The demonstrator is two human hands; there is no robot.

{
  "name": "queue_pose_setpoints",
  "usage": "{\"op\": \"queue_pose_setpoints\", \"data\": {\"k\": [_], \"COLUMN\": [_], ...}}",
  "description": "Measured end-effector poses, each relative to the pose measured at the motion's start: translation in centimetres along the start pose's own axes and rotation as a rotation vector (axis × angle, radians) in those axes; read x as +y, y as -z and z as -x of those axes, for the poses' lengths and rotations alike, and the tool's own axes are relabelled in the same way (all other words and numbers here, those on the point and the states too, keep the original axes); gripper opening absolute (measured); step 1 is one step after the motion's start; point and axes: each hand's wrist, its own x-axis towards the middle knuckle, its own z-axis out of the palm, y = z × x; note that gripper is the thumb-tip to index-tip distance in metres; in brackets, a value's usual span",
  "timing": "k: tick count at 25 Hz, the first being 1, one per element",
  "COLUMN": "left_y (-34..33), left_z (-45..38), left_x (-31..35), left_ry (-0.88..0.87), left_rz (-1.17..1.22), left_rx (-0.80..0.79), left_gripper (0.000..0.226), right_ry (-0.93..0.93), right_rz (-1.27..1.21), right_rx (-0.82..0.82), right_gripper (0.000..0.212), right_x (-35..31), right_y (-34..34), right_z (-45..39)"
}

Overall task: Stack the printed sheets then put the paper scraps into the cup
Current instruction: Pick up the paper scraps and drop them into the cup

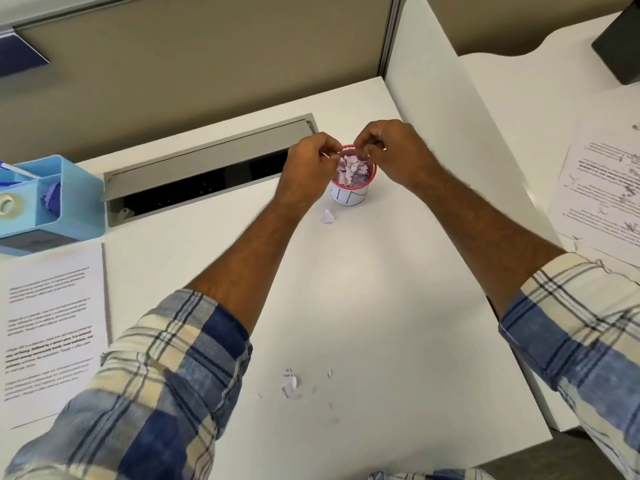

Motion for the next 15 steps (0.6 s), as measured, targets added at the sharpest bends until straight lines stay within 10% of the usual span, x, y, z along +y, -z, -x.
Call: {"op": "queue_pose_setpoints", "data": {"k": [15], "left_y": [6.5], "left_z": [18.7], "left_x": [-9.5], "left_ry": [0.314], "left_rz": [0.153], "left_rx": [0.151], "left_gripper": [0.012], "right_ry": [0.028], "right_rz": [-0.035], "right_rx": [0.152], "right_gripper": [0.015], "right_x": [-0.7], "right_y": [-1.5], "right_z": [2.8]}}
